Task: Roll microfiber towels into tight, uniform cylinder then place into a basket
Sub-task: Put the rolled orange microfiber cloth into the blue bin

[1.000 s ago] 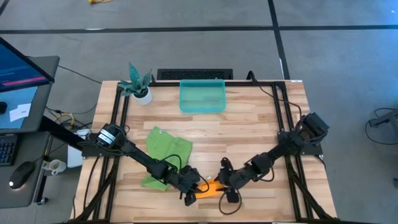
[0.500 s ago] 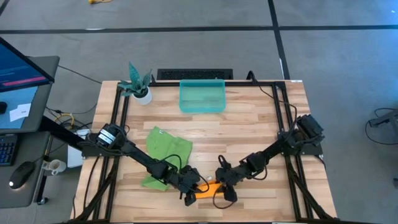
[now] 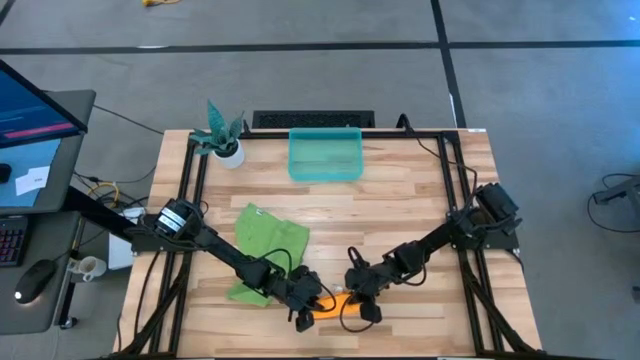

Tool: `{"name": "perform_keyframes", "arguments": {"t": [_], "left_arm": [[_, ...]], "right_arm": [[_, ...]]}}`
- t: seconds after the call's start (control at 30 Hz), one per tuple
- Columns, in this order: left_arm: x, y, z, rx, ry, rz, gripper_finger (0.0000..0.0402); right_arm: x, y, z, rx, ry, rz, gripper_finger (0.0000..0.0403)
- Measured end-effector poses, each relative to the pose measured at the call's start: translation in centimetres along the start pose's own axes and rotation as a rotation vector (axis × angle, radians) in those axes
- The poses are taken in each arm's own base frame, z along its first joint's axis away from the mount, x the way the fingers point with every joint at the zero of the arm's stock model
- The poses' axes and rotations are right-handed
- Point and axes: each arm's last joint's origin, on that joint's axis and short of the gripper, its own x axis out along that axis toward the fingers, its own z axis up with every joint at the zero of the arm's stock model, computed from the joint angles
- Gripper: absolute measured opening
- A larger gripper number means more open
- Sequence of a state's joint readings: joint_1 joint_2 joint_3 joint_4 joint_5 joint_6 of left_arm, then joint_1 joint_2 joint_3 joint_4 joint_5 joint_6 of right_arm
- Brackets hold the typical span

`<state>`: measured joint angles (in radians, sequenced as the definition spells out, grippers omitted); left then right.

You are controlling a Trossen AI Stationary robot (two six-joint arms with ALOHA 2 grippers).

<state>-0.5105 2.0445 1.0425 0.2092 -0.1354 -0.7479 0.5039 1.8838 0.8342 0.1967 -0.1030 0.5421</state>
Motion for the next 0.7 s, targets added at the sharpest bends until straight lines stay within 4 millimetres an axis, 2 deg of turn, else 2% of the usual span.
{"name": "perform_keyframes", "arguments": {"t": [0.13, 0.23, 0.33, 0.53, 0.7], "left_arm": [[0.0, -0.1, 0.4, 0.026, -0.007, -0.007, 0.0034], [0.0, -0.4, 0.8, 0.066, 0.003, -0.030, 0.0034], [-0.4, -0.5, 1.1, 0.093, 0.005, -0.040, 0.0034], [-2.1, -0.9, 2.1, 0.163, -0.010, -0.031, 0.0034], [-4.0, -0.1, 4.0, 0.185, -0.013, 0.001, 0.0034]], "right_arm": [[-0.1, 0.3, 0.7, -0.038, -0.009, 0.010, 0.0029], [-0.3, 0.6, 1.1, -0.060, -0.011, 0.011, 0.0050], [-0.7, 1.1, 1.2, -0.088, -0.021, 0.022, 0.0055], [-1.8, 1.7, 1.5, -0.140, -0.056, -0.011, 0.0029], [-2.9, 1.9, 1.9, -0.162, -0.084, -0.070, 0.0037]]}}
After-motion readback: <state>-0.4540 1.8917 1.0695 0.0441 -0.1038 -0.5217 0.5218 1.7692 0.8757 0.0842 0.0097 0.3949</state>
